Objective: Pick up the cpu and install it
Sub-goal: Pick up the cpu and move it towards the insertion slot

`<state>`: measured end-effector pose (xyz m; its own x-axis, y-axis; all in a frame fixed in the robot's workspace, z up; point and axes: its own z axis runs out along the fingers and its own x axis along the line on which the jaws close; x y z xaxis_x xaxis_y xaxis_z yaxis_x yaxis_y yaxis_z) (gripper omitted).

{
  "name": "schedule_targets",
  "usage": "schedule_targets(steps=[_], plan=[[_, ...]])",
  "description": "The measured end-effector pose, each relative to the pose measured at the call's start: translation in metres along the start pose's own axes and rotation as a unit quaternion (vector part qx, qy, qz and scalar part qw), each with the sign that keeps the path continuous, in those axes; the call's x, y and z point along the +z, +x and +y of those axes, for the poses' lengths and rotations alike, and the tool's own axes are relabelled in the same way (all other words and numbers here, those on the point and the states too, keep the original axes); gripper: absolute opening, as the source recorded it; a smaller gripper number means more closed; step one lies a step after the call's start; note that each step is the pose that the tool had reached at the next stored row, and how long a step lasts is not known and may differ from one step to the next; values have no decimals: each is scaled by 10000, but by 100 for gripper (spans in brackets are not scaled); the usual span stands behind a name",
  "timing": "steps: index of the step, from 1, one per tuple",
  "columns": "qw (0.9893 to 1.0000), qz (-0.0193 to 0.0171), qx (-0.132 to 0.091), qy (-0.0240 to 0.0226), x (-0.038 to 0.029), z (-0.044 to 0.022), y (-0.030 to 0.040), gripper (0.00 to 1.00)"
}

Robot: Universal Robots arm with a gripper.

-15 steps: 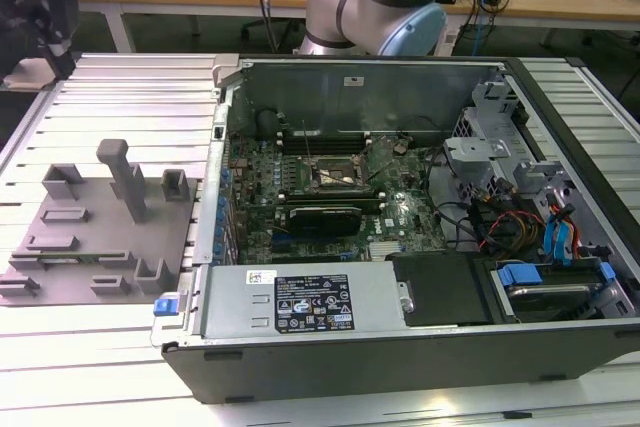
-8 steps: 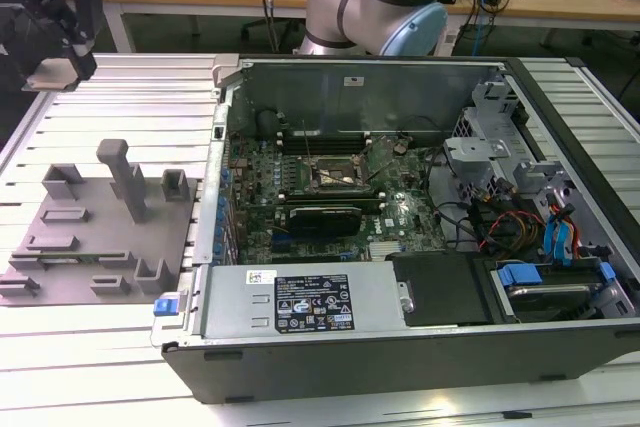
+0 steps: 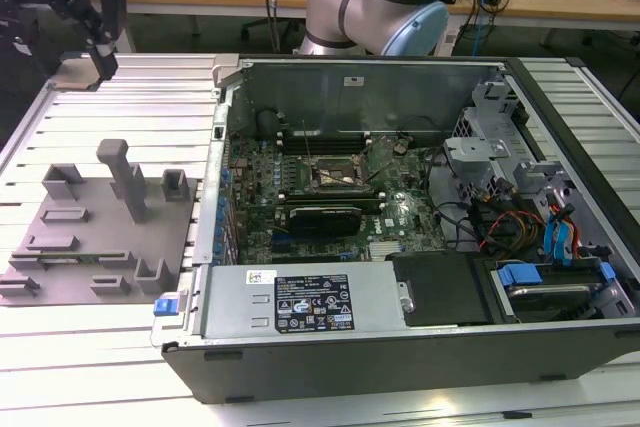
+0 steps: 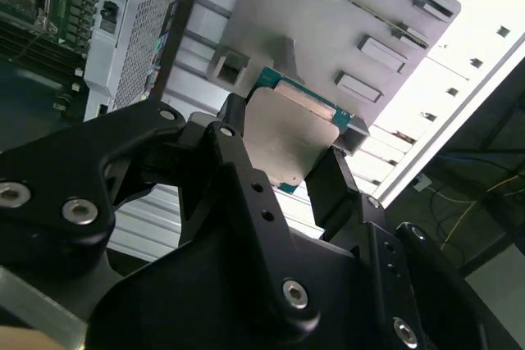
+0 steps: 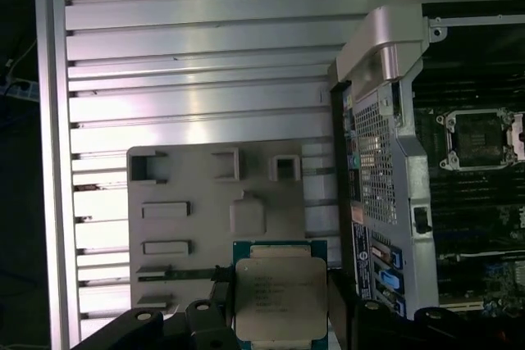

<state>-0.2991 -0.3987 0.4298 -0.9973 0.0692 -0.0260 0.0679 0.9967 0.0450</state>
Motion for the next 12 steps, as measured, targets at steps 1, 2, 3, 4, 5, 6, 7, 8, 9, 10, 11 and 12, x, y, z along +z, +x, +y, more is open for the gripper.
schedule_targets(steps=[1, 2, 3, 4, 5, 6, 7, 8, 9, 10, 11, 12], plan=[[10000, 1, 0, 0, 1, 3, -41, 54], [10000, 0, 1, 0, 2, 5, -75, 54], [10000, 1, 1, 0, 3, 8, -127, 54], [10000, 1, 1, 1, 3, 10, -150, 54], [10000, 1, 1, 1, 5, 12, -182, 54], [10000, 0, 2, 0, 6, 15, -218, 54], [10000, 0, 2, 0, 7, 17, -246, 54], [10000, 0, 2, 0, 8, 19, -283, 54], [10000, 0, 2, 0, 9, 21, -311, 54], [10000, 0, 2, 0, 10, 24, -356, 54], [10000, 1, 2, 1, 10, 25, -378, 54], [10000, 0, 3, 0, 11, 27, -402, 54]])
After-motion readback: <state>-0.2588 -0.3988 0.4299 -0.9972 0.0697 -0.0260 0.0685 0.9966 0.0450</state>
